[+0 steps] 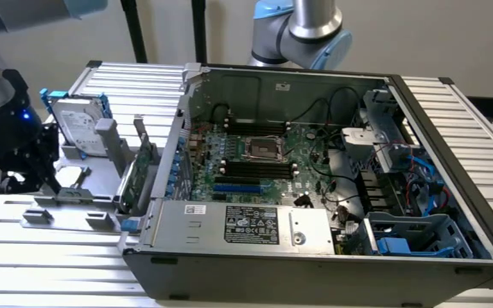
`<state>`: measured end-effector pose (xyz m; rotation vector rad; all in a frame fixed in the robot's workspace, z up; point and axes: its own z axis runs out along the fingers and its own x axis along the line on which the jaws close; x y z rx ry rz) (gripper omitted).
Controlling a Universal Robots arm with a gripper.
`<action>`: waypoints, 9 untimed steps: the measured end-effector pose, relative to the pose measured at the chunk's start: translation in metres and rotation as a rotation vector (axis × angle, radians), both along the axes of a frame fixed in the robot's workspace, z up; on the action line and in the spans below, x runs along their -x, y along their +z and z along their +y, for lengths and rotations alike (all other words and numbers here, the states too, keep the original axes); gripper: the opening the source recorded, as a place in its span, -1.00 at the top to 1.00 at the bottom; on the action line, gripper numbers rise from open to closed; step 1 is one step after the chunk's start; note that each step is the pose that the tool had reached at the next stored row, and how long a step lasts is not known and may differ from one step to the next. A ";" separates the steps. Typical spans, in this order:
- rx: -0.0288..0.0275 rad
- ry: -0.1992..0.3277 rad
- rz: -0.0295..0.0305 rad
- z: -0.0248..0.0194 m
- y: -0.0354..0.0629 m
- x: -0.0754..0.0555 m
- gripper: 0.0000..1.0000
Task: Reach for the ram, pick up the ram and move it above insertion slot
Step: 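Pick up the ram and move it above insertion slot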
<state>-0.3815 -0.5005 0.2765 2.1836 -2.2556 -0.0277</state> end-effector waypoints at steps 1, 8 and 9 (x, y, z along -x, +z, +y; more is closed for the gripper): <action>-0.0022 0.004 -0.0001 0.0000 0.0042 -0.001 0.74; -0.0169 0.031 0.0001 0.0000 0.0350 -0.011 0.74; -0.0190 0.034 -0.0001 0.0000 0.0393 -0.012 0.74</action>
